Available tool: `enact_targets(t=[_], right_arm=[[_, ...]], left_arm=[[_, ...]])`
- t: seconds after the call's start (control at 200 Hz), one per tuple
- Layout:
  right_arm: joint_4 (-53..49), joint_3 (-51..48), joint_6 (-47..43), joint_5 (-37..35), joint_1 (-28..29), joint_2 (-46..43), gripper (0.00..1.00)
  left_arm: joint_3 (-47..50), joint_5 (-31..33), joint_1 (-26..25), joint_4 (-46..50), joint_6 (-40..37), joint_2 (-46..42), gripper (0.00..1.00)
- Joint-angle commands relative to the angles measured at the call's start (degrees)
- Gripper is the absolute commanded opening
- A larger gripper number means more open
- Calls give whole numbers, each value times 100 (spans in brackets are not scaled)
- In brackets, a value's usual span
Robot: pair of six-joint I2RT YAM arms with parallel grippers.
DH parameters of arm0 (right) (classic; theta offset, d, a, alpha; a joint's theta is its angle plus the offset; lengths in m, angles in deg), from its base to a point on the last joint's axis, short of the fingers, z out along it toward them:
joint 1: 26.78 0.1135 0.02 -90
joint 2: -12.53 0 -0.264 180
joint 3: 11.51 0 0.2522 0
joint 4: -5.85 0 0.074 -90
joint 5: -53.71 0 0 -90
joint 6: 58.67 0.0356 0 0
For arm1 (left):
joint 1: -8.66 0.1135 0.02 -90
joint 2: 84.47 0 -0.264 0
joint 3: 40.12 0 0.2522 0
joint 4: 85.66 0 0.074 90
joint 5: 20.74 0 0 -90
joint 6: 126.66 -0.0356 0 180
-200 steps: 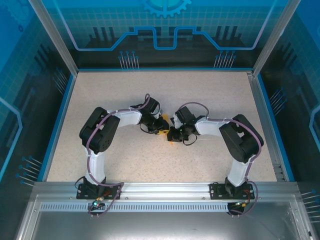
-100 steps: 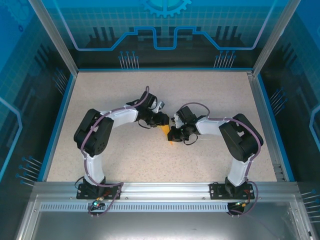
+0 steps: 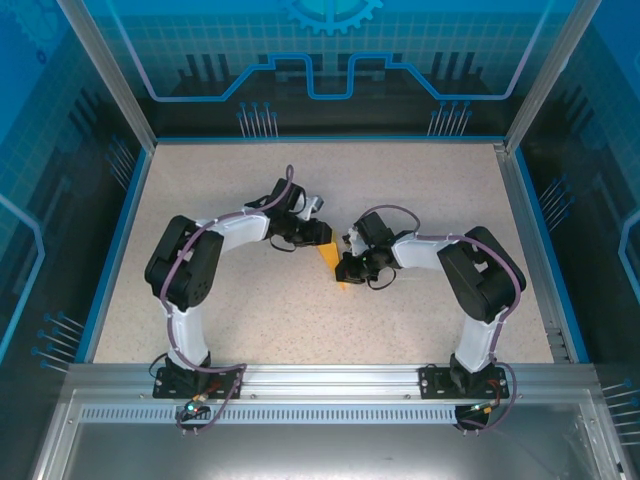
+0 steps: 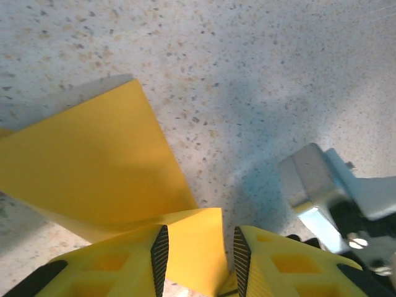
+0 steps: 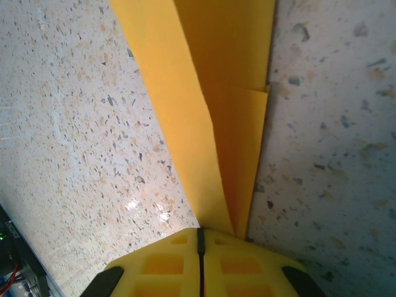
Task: Fold a paper plane with a square sheet of paper (pick it up from the middle)
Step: Fold the wing for the fifth time at the center of the table.
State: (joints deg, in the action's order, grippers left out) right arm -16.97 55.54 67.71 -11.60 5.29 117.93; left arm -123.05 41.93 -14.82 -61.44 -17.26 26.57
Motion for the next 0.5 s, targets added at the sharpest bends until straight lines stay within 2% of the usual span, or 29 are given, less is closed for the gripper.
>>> enact_targets(t=[0.0, 0.495], right_arm=[[-552, -257, -2, -425, 1, 490, 7], [-562, -256, -8, -413, 1, 543, 7]], left_arm=[[-64, 159, 116, -70, -226, 234, 37], [-394, 368, 152, -18, -341, 611, 37]])
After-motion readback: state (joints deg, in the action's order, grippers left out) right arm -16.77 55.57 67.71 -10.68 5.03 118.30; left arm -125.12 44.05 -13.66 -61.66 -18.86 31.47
